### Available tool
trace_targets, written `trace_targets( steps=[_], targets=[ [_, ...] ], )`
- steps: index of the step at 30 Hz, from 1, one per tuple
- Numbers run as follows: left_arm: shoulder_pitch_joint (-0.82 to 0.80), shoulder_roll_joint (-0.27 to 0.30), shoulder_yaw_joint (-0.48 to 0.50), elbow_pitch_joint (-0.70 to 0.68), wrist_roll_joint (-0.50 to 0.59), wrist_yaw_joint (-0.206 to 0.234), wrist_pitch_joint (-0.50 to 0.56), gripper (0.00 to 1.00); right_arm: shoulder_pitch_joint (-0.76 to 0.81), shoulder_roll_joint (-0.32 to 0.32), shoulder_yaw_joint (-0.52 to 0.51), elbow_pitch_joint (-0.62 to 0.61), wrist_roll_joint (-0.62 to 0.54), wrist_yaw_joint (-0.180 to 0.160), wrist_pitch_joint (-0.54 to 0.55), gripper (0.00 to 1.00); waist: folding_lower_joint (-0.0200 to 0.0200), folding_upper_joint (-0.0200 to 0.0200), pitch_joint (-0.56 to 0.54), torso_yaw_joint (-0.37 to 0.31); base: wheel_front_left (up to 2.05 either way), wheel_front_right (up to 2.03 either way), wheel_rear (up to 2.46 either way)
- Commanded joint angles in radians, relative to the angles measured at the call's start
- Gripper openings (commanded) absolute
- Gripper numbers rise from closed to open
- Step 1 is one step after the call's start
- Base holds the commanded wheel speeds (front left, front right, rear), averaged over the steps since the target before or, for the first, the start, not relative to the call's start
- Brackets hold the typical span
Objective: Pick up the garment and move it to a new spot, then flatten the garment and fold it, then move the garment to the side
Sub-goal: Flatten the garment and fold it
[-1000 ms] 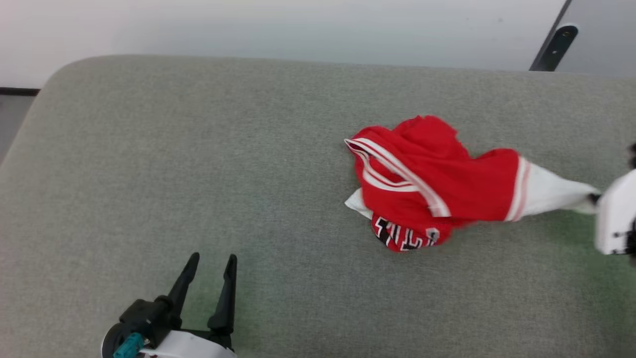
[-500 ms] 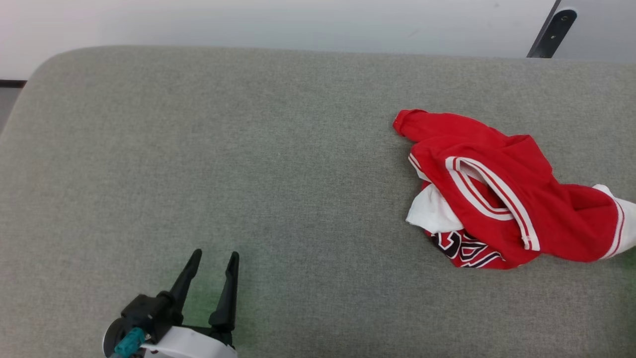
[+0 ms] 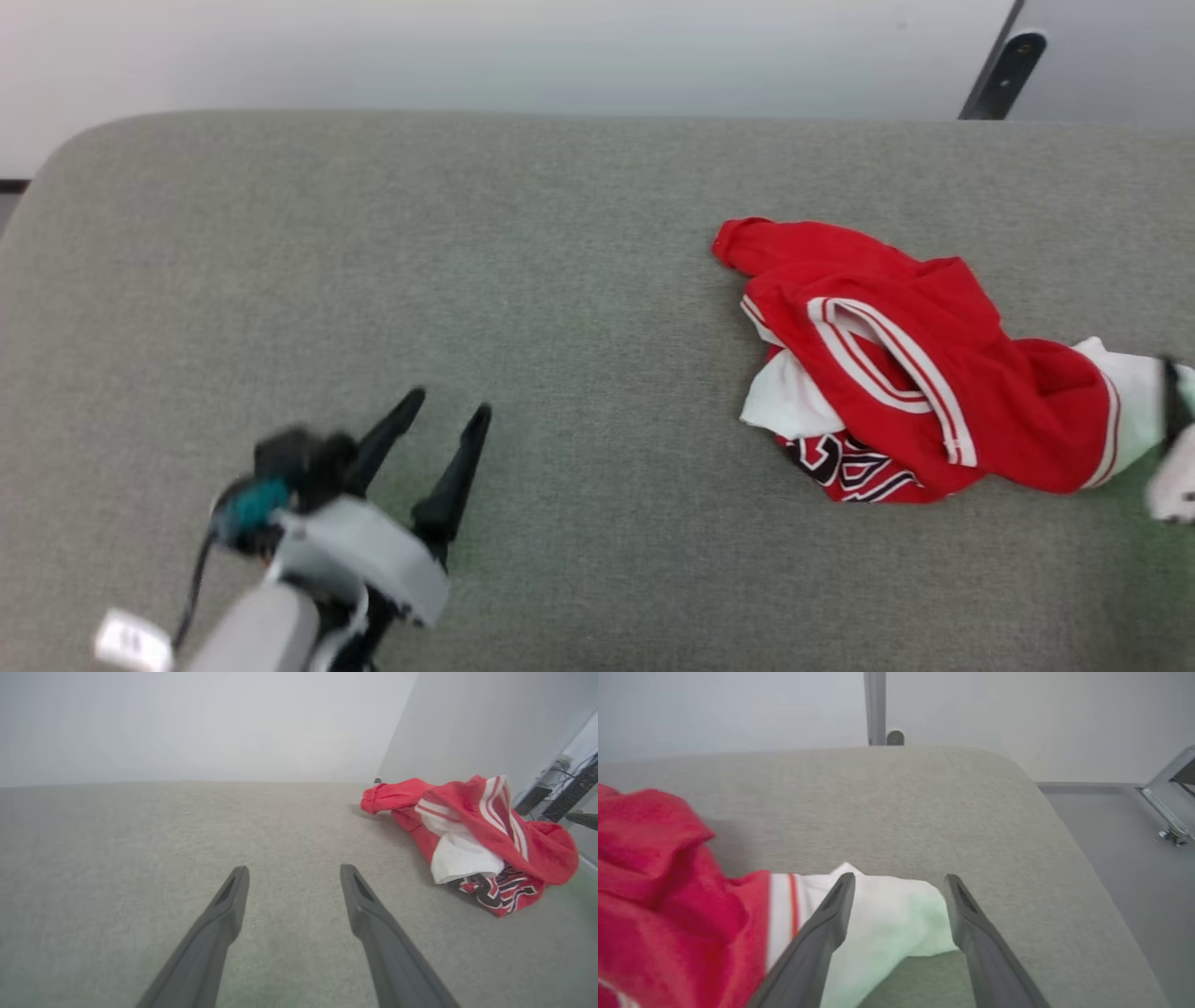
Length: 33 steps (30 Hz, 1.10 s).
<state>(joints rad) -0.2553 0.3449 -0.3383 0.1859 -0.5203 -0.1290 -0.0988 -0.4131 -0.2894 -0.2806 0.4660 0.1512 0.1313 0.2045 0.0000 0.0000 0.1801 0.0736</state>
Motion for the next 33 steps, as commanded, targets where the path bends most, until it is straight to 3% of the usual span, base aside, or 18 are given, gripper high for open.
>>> trace_targets(
  steps=[1,6,10,16,22,33],
  targets=[
    [-0.039,0.02,-0.026,-0.01,-0.031,-0.003,0.037,1.0,0.031,0.018,0.024,-0.036,0.019,-0.001,-0.015,1.0,0.0,0.0,-0.013,-0.028,0.0,0.0,0.0],
    [-0.217,0.094,-0.152,-0.012,-0.226,-0.003,0.299,1.0,0.127,0.104,0.136,-0.223,0.053,-0.001,-0.044,1.0,0.0,0.0,-0.02,-0.079,0.0,0.0,0.0],
    [-0.345,0.091,-0.202,0.061,-0.396,-0.002,0.518,1.0,0.196,0.155,0.208,-0.342,0.07,-0.001,-0.031,1.0,0.0,0.0,-0.021,-0.129,0.0,0.0,0.0],
    [-0.462,0.04,-0.277,0.206,-0.536,-0.002,0.779,1.0,0.256,0.194,0.264,-0.461,0.079,-0.001,-0.013,1.0,0.0,0.0,-0.007,-0.201,0.0,0.0,0.0],
    [-0.528,-0.027,-0.289,0.323,-0.61,-0.002,0.843,1.0,0.282,0.214,0.269,-0.534,0.079,-0.001,-0.006,1.0,0.0,0.0,0.032,-0.267,0.0,0.0,0.0],
    [-0.611,-0.061,-0.326,0.497,-0.624,-0.002,0.849,1.0,0.263,0.231,0.307,-0.549,0.094,-0.001,-0.007,1.0,0.0,0.0,0.072,-0.325,0.0,0.0,0.0]
  ],
)
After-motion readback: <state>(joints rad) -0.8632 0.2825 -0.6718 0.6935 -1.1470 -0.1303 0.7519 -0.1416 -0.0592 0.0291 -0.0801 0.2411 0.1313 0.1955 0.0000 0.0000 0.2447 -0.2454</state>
